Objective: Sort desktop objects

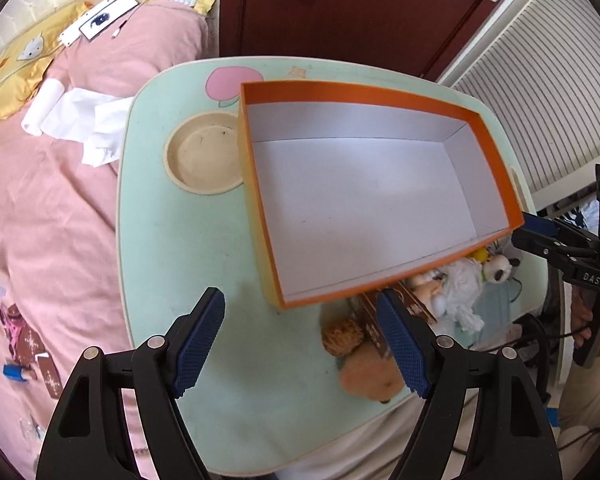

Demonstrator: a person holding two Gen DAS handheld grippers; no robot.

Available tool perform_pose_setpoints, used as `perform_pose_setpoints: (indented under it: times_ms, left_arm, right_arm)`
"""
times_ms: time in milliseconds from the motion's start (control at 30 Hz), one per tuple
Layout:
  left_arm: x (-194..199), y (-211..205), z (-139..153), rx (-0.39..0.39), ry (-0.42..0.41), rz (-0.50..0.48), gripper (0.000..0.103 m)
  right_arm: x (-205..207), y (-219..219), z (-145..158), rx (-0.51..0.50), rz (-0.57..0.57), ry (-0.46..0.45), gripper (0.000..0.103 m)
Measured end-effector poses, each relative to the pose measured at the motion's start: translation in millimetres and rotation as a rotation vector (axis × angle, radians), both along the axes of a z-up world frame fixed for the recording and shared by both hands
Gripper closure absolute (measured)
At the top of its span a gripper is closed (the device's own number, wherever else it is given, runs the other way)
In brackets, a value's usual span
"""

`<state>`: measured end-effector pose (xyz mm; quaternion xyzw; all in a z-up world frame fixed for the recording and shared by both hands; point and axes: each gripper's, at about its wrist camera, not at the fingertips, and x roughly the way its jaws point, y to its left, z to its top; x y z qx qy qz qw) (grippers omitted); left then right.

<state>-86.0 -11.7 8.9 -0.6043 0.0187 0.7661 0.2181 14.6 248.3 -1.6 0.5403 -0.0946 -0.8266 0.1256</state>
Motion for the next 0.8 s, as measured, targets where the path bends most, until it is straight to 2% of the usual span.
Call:
perform_pose_setpoints:
  times_ms: [167, 400, 533, 633, 700, 800]
  left_arm:
    - [-28.9, 13.9, -10.7, 0.029, -0.023, -0.012, 0.025]
    - [-72.4, 27.5, -20.5, 0.066, -0.037, 0.007, 0.025]
    - [-71.6, 21.5, -20.8, 0.072, -0.041, 0.004, 0.025]
    - [-64.0, 11.9, -10.7, 0.087, -0.032, 0.009, 0.025]
    - [-55.8, 3.4, 7.6, 0.100, 0.009, 0.027, 0.025]
    - [-32.6, -20.4, 50.6, 0.097, 0.155, 0.128, 0.025]
  right_arm:
    - [-30.6, 0.8, -6.2, -0.009, -0.027, -0.015, 0.038]
    - [-71.0, -3.6, 0.3, -0.015, -0.033, 0.007, 0.038]
    - [-75.9, -3.5, -1.8, -0.030, -0.036, -0.006, 0.038]
    - [-73.4, -2.2, -1.9, -0.042, -0.036, -0.023, 0.038]
    - [-68.3, -1.3, 2.7, -0.055, -0.033, -0.027, 0.038]
    - [-51.2, 0.2, 23.6, -0.052, -0.033, 0.015, 0.038]
